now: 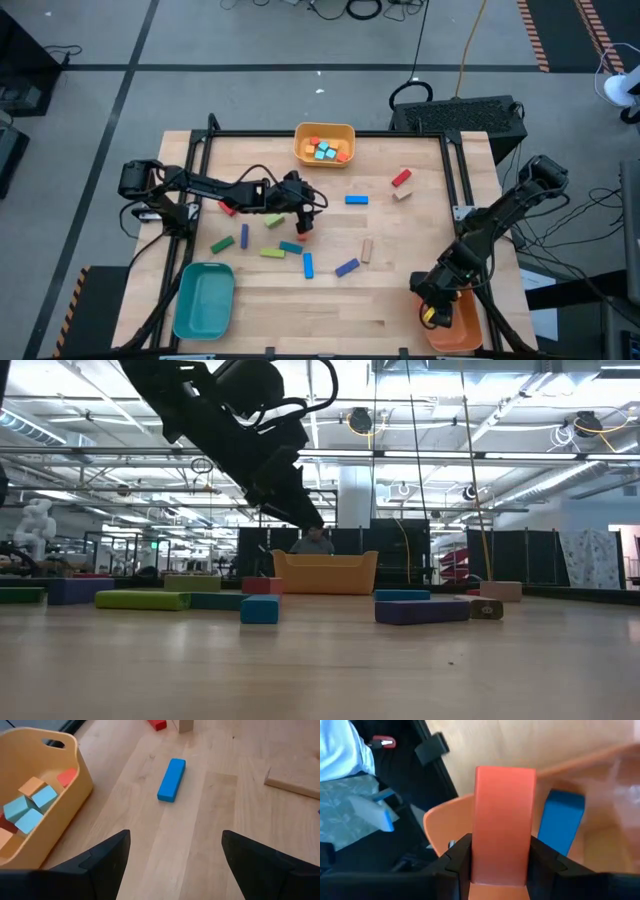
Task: Sort blocks by size
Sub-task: Put the right big orange rectangle block into the orange bin
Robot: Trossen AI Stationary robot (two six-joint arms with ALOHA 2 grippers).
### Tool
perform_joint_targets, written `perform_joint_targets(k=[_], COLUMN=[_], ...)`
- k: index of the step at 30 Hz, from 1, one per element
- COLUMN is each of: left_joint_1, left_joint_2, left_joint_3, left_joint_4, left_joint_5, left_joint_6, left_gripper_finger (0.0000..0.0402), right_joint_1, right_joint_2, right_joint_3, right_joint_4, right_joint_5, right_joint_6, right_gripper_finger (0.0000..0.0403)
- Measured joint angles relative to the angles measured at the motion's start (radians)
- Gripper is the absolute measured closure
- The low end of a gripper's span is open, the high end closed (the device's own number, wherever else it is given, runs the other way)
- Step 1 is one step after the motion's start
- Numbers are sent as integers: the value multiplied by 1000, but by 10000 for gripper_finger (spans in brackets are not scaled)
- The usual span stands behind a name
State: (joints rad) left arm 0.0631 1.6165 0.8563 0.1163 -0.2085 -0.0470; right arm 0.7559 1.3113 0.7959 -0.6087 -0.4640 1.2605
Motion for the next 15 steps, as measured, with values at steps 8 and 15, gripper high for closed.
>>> perform_joint_targets(k=[8, 15], left_joint_1=[1, 1], left_joint_2=[0, 0], left_joint_3=[0, 0], left_joint_4=[12, 18], left_joint_5=[-4, -5], left_joint_6=[0, 0], left_gripper_finger=[89, 89], right_joint_1=[0, 0], right_joint_2=[0, 0], right_joint_3=[0, 0], right_joint_4=[-48, -209], right_joint_5=[-45, -67], right_joint_6=[20, 18], right_gripper_finger=[283, 282])
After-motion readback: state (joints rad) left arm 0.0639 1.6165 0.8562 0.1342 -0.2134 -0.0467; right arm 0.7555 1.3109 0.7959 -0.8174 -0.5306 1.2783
